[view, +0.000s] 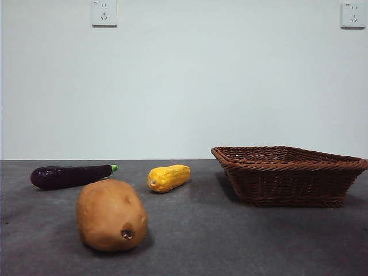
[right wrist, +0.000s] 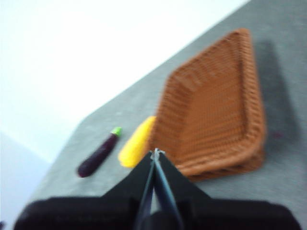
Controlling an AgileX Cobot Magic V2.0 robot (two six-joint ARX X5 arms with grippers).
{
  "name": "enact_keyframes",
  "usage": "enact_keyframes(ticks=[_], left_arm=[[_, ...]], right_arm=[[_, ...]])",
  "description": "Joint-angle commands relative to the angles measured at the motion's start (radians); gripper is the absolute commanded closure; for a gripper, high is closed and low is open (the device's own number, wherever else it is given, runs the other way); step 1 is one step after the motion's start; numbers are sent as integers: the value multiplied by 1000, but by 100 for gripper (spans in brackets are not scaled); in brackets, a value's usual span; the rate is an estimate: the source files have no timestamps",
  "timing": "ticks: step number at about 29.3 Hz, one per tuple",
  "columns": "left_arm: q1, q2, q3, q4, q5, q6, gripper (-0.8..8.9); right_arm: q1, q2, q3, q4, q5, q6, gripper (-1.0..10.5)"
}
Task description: Help me put the vegetables on the table into the basket
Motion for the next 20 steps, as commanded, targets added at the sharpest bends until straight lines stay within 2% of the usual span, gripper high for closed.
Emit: enact_keyframes(ticks=[1, 7, 12, 20], left_arm=[[-3, 0, -2, 13, 40, -74, 818], [-3, 0, -2, 13, 66, -87, 818], [-3, 0, -2, 12, 112, -90, 818], [-3, 45, 8, 12, 207, -136, 818]], right_arm=[[0, 13, 35, 6, -32, 31, 951], [0, 87, 109, 5, -52, 31, 951], [0, 198, 155, 2, -130, 19, 950], [0, 420, 235, -62, -231, -79, 949]])
